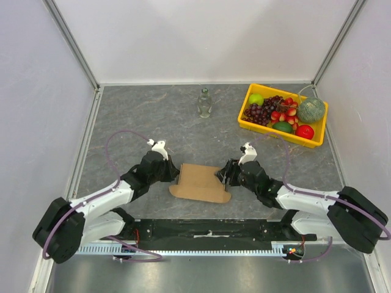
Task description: Fold the paper box
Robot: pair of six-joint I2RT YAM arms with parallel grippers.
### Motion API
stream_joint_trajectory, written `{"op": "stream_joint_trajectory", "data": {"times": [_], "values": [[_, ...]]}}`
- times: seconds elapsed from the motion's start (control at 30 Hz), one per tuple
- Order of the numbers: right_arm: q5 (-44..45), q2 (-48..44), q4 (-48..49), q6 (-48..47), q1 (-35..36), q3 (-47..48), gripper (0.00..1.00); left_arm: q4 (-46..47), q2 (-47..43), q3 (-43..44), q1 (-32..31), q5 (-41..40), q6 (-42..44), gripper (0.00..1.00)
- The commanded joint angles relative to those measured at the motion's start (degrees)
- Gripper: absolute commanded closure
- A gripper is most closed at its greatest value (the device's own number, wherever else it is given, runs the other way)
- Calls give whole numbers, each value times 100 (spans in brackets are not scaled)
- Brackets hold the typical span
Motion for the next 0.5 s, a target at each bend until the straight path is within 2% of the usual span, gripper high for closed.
{"op": "stream_joint_trajectory", "data": {"times": [0.0,0.13,0.3,0.4,0.47], "values": [[-579,362,399,-369,-442,488,35,676,488,537,227,360,437,93],[-897,757,628,-448,-785,716,35,930,928,686,386,545,517,94],[-1091,1250,427,-773,-1207,1156,35,897,1342,906,736,607,622,92],[-548,1164,-178,-1133,-1392,1358,34,555,1106,976,992,625,596,86],[-91,944,-741,-1397,-1401,1446,34,247,747,1003,1010,424,675,78]]}}
